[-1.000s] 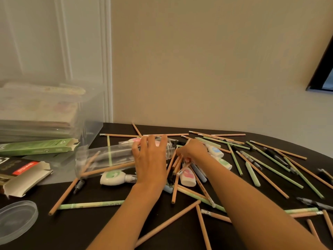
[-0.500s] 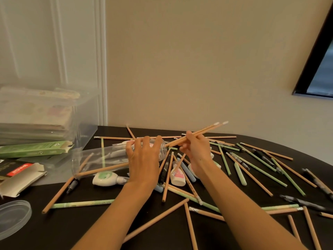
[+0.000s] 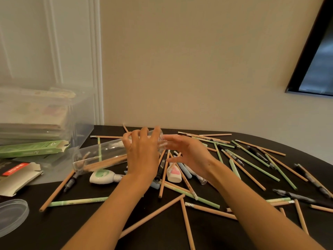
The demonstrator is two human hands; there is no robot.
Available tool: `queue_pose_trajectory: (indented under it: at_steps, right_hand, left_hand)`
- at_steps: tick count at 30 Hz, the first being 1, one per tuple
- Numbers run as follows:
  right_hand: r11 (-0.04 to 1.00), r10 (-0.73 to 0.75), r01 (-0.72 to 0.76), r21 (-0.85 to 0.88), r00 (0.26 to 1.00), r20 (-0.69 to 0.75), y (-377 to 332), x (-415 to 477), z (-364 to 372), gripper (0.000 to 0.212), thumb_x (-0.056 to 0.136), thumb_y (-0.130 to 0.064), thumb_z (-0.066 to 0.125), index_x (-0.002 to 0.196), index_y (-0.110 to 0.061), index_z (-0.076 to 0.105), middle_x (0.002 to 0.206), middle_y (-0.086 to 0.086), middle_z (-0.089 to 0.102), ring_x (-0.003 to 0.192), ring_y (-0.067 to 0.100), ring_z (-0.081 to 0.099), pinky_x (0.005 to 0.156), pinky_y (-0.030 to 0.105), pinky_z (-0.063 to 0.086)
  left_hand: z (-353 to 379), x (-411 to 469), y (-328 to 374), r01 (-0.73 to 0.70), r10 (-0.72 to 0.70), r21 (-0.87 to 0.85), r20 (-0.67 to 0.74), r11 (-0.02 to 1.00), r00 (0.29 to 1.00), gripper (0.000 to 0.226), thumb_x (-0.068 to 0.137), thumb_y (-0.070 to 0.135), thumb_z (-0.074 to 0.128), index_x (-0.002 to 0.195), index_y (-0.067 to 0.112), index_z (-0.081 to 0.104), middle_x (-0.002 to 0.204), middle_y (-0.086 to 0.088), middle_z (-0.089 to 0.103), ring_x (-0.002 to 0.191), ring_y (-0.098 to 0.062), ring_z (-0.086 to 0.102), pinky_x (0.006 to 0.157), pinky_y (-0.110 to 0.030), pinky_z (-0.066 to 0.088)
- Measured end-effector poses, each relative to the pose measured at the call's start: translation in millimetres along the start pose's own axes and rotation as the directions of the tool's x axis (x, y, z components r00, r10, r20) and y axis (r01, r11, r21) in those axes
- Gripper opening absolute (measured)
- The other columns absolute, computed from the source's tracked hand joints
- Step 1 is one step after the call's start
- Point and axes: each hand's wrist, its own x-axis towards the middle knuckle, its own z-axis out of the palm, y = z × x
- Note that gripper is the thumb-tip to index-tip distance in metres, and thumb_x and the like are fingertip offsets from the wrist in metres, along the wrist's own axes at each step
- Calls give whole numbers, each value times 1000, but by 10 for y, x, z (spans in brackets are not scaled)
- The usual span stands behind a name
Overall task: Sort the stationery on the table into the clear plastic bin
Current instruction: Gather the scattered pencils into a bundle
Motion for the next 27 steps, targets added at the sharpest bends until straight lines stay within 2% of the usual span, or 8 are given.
queue_pose_trajectory:
  at_steps: [4, 6, 8, 12, 14, 18, 23, 27]
  right_hand:
    - [957, -130, 49, -285, 954, -272, 53, 55, -163, 31, 94, -6, 45, 116, -15, 64, 120, 3, 63, 112, 16, 57, 71, 21, 51]
    - [605, -254, -62, -794, 930, -266, 130, 73, -268, 41, 91, 2, 45, 124, -19, 59, 131, 4, 56, 112, 15, 54, 79, 22, 49]
    - [159, -204, -68, -985, 974, -100, 241, 75, -327, 48, 90, 1, 48, 131, -24, 53, 138, 3, 47, 127, 19, 40, 97, 31, 42]
    - [-138, -171, 52, -989, 982, 76, 389, 90, -266, 34, 94, -17, 51, 127, -22, 56, 136, 4, 46, 128, 22, 33, 100, 33, 38]
    - [-204, -209, 89, -975, 969, 132, 418, 135, -235, 30, 94, -19, 51, 124, -17, 57, 132, 5, 50, 124, 21, 37, 97, 33, 40]
    - [-122, -281, 101, -987, 951, 132, 411, 214, -212, 32, 94, -16, 51, 126, -15, 47, 128, 5, 52, 121, 21, 42, 94, 33, 43]
    - [-279, -197, 199, -939, 945, 259, 412, 289, -218, 31, 91, -14, 56, 122, -13, 56, 127, 7, 53, 119, 23, 42, 95, 34, 43]
    - [-239, -407, 200, -950, 868, 285, 357, 311, -234, 34, 75, 0, 71, 107, -5, 62, 114, 14, 62, 109, 30, 58, 91, 39, 48]
  left_hand:
    - [15, 6, -50, 16, -16, 2, -12, 1000, 1000, 65, 89, 25, 59, 142, 30, 22, 137, 0, 37, 130, -22, 29, 108, -37, 12]
    - [17, 16, -62, 24, -24, -8, -24, 1000, 999, 64, 89, 24, 59, 142, 30, 24, 136, -1, 39, 129, -22, 30, 108, -37, 12]
    - [23, 14, -54, 23, -23, -2, -7, 1000, 1000, 65, 89, 24, 59, 142, 30, 22, 137, -1, 38, 130, -22, 29, 108, -38, 13]
    - [47, 5, -31, 10, -10, 12, 24, 1000, 1000, 69, 88, 25, 60, 143, 31, 19, 140, -1, 35, 133, -22, 26, 110, -39, 12]
    - [42, -2, -38, 6, -7, 18, 28, 1000, 1000, 69, 89, 26, 59, 144, 31, 18, 141, -1, 34, 133, -22, 26, 110, -39, 12]
    - [34, 5, -39, 14, -14, 20, 29, 1000, 999, 69, 89, 27, 59, 144, 31, 17, 141, -1, 34, 133, -22, 25, 110, -39, 12]
    - [48, 5, -51, 14, -15, 27, 39, 1000, 999, 69, 89, 27, 59, 144, 31, 17, 141, -1, 33, 133, -22, 25, 110, -39, 12]
    - [32, 22, -65, 24, -25, 17, 28, 1000, 999, 68, 90, 25, 57, 145, 30, 17, 141, -1, 34, 134, -22, 26, 110, -39, 13]
